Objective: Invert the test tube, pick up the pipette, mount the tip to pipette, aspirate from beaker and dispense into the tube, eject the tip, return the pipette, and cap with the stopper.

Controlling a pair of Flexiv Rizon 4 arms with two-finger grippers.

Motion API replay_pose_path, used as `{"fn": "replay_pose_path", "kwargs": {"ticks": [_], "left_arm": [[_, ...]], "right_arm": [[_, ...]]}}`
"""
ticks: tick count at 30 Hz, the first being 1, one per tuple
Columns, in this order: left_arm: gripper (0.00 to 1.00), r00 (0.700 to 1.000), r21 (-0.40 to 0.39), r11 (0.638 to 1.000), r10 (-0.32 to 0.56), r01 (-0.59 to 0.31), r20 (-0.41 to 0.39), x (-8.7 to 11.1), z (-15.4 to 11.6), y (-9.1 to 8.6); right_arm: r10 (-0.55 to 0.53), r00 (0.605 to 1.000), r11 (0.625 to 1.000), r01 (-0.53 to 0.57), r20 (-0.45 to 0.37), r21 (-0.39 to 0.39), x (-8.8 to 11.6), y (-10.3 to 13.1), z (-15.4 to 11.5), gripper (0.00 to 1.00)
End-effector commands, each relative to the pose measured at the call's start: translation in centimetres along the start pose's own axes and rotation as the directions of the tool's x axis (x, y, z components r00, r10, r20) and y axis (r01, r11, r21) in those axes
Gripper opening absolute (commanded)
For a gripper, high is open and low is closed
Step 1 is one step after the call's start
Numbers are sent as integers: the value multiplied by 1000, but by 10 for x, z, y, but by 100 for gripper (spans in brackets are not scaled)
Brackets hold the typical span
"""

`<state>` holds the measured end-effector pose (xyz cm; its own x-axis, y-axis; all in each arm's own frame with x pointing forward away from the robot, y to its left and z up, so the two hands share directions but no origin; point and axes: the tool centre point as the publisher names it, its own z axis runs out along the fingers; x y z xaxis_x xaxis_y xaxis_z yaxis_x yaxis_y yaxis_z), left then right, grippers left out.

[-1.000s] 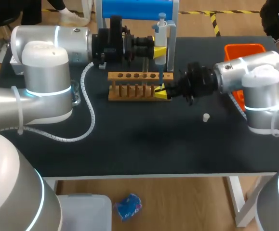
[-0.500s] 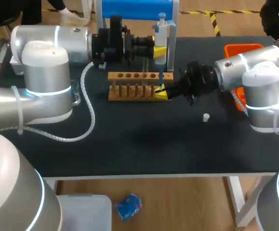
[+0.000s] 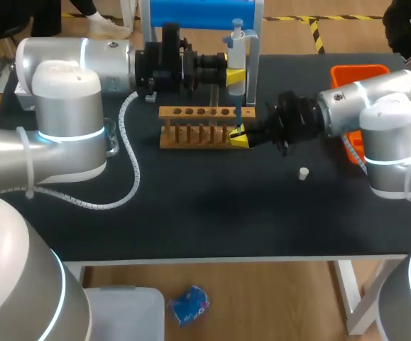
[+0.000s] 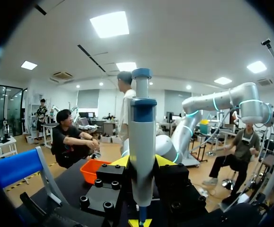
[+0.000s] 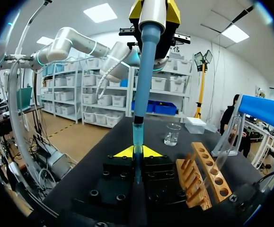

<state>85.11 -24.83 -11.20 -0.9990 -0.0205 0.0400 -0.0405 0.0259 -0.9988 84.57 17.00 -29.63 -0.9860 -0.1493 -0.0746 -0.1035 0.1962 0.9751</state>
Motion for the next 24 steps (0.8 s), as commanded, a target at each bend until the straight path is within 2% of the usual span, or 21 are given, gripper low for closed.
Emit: {"fn": "replay_pose_path", "kwargs": {"ticks": [1,24], "left_arm": [[0,1000,3,1000,1,-1,-1,-1,0,2],[0,1000,3,1000,1,-1,-1,-1,0,2]], "right_arm": [[0,1000,1000,0,2,-17,1,0,0,0],[-8,1000,994,11,24,-110,-1,5,8,0]]}}
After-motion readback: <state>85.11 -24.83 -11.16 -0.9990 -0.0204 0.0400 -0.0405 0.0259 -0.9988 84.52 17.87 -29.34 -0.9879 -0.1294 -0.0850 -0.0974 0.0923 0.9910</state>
